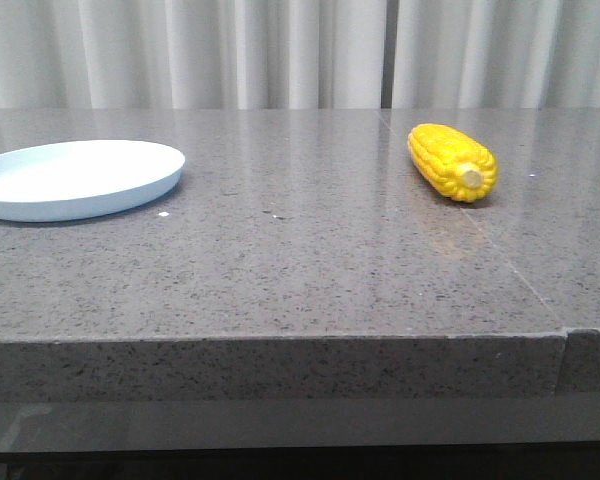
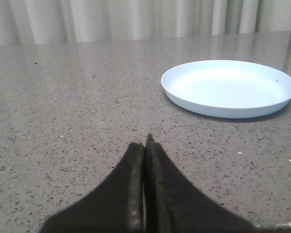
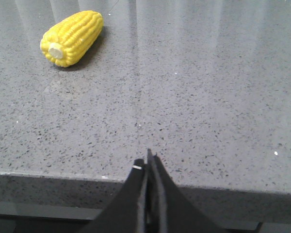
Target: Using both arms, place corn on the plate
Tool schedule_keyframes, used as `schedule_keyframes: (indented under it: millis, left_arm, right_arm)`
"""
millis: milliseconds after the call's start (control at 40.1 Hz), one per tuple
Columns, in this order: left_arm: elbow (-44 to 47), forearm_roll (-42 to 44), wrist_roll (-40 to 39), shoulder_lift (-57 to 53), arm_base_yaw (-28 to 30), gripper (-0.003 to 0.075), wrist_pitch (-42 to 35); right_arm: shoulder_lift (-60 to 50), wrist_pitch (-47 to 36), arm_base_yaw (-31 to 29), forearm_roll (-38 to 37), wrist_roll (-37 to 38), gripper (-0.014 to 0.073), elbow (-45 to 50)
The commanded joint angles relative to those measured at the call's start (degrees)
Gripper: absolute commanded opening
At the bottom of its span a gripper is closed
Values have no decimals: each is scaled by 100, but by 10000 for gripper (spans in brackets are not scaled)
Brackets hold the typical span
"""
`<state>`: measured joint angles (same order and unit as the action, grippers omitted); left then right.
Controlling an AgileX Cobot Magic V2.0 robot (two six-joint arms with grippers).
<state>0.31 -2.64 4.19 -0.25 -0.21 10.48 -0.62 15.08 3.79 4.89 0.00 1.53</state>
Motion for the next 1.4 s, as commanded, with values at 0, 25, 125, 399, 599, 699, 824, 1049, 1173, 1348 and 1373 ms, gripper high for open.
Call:
schedule_keyframes:
  millis: [0,25,125,399,599,699,824,1049,1173,1348,1373]
  left_arm:
    - [14,-16,-13,-103,4,-20,-461]
    - [14,-16,-13,-103,4,-20,-461]
    - [14,-16,-13,-103,4,-20,-461]
    - [14,-72,-13,-103,4,-20,-575]
    - [-19,-72,-13,-103,4,-20,-1502]
    - [-258,-72,-13,-103,4,-20,-1722]
    - [-847,-49,-13,-80,4,-20,-1671]
    - [-2231,484,-13,614,4,-20,-658]
    - [-2961,506,-13,1427,4,-20,188]
    - [-3288,506,-2,2255,4,-20,455]
    - [-3288,506,-2,2283,4,-20,429]
  right_arm:
    - [-65,-462,-35,-71,-51,-90,-91]
    - [-65,-462,-35,-71,-51,-90,-91]
    - [-65,-462,-35,-71,-51,-90,-91]
    - [-65,-548,-35,-71,-51,-90,-91]
    - [-65,-1281,-35,-71,-51,-90,-111]
    - [-65,-1357,-35,-71,-51,-90,-337]
    - [-65,-986,-35,-29,-41,-90,-947]
    - [605,-38,-35,269,-41,-90,-2320]
    - [1370,118,-35,286,-41,-90,-2875]
    - [2166,-84,-35,286,-41,-90,-3183]
    - [2201,-129,-35,286,-41,-90,-3183]
